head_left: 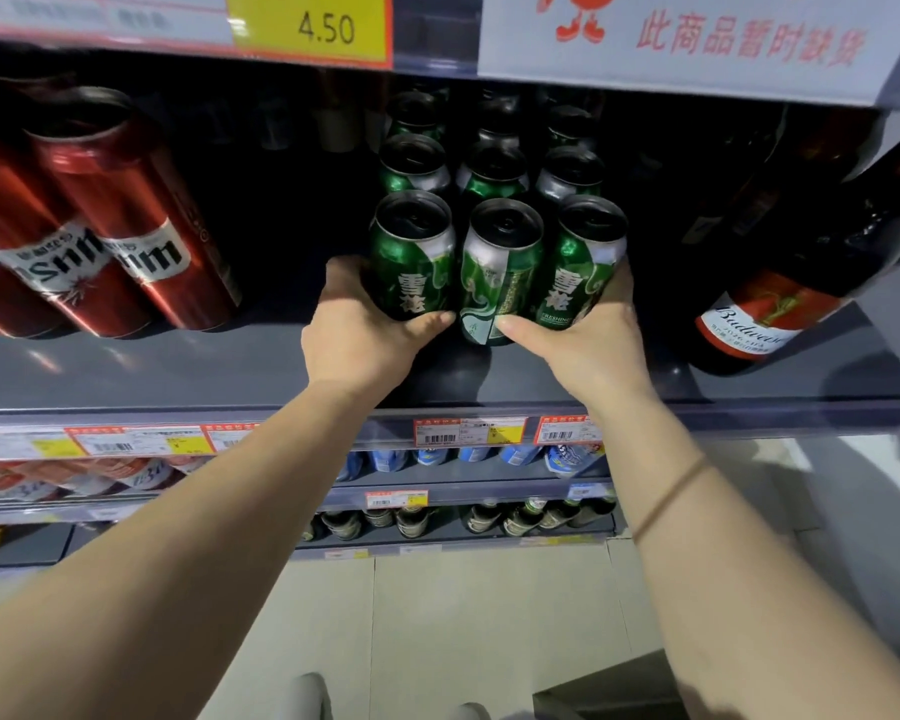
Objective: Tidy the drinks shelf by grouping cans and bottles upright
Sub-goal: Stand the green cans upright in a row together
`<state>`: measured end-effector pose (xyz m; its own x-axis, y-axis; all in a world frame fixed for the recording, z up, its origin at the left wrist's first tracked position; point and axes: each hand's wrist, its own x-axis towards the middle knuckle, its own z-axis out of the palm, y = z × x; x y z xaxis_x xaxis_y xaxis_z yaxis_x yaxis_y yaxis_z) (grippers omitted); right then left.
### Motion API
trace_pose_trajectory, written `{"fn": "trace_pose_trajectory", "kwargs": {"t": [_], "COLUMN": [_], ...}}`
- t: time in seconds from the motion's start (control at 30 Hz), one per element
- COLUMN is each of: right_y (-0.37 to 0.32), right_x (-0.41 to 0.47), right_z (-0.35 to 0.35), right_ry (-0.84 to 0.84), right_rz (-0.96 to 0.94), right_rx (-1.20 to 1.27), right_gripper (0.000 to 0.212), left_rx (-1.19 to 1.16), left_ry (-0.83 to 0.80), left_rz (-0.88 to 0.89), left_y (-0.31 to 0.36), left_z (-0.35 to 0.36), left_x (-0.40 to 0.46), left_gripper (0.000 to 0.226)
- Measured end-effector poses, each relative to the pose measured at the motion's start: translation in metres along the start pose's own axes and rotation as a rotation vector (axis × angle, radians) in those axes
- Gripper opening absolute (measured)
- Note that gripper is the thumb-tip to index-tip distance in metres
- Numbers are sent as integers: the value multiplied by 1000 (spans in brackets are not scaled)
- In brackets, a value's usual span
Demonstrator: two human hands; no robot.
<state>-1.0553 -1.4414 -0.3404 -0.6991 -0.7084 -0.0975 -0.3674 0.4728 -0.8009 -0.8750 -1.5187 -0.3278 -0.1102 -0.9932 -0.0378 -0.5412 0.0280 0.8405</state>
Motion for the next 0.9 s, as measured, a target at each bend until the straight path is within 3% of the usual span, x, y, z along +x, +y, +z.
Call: {"fn": "trace_pose_trajectory", "kwargs": {"t": [0.23, 0.33, 0.47, 0.63, 0.7, 0.8, 0.9], "right_y": [-2, -4, 3, 5, 3, -8, -35], "right_x": [0, -3, -1, -4, -8, -20, -30], "right_z": [-2, -6, -7, -8, -8, -14, -26], "right_ry": [150, 158, 124, 90, 110, 336, 453], "right_rz": [-2, -17, -5, -56, -42, -136, -387], "right_rx": [46, 49, 39, 38, 40, 71, -120], "right_gripper": [80, 73, 58, 57, 65, 84, 74], "left_rx": [-50, -80, -72, -59, -65, -81, -86], "left_ry": [-88, -94, -77, -45, -49, -55, -64], "left_rz": [36, 42, 79, 104, 99, 92, 88], "left_y": [-10, -14, -13, -15, -15, -17, -19], "left_z": [-8, -10, -10, -9, -9, -7, -6], "left_x": [-1, 1, -2, -1, 0, 1, 2], "left_gripper": [77, 77, 61, 56, 56, 58, 59]}}
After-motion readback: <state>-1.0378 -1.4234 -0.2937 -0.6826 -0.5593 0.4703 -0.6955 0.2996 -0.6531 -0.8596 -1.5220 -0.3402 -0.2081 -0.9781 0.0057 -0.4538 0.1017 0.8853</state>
